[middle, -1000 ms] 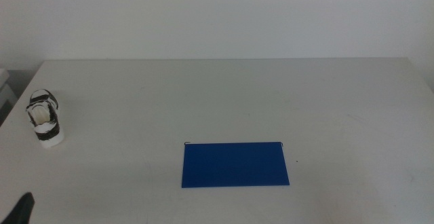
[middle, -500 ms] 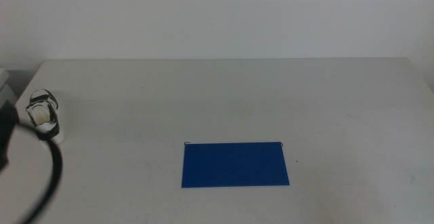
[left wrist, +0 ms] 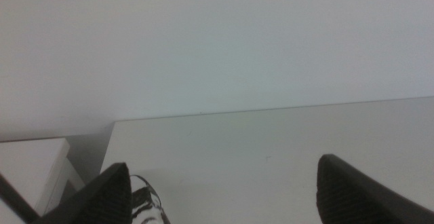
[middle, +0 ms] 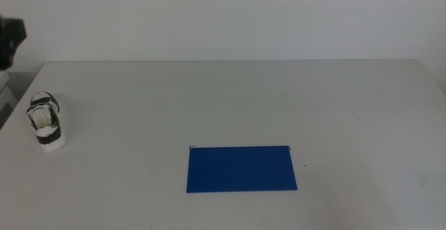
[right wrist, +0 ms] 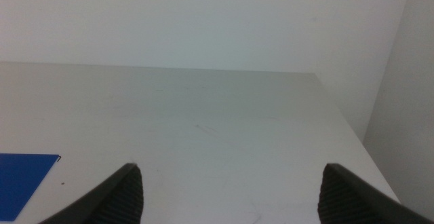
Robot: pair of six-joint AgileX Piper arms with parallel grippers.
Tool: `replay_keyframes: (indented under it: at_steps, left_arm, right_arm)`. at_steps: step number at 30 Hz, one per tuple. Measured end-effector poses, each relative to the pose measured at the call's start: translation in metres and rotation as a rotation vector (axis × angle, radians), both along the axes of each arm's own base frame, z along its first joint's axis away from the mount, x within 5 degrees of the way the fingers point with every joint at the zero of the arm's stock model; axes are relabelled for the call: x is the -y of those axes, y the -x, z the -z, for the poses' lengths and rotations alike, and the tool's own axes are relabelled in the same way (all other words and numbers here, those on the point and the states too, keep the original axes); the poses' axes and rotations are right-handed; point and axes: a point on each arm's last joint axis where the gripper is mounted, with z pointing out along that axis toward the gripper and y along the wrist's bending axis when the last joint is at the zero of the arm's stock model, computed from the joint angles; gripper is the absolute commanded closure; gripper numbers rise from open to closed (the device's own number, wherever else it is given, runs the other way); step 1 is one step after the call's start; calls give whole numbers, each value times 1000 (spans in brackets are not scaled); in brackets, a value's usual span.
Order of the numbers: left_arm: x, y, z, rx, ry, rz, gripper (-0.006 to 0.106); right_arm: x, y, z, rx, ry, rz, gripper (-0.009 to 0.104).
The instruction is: Use one arm to grab the shoe from the table and place it on the mat.
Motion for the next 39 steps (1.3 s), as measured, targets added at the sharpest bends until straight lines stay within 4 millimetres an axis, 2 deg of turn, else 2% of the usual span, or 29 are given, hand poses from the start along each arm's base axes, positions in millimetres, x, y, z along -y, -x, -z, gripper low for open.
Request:
replay_keyframes:
  at_steps: [9,15,21,28,35,39]
  left_arm:
    - [1,-55,-7,-176,51,-30,7]
    - [-3,-91,-16,-319,10,-82,7]
    - [-11,-119,-23,-447,-15,-180,7]
    - [-34,-143,-13,-524,25,-284,7]
    - [-63,-162,16,-614,77,-358,7]
    - [-68,-174,37,-671,86,-370,7]
  right_arm:
    - [0,0,0,0,0,0,29]
    - [0,0,0,0,0,0,29]
    - [0,0,0,0,0,0,29]
    - [0,0,0,0,0,0,29]
    - [0,0,0,0,0,0,29]
    - [0,0,0,0,0,0,29]
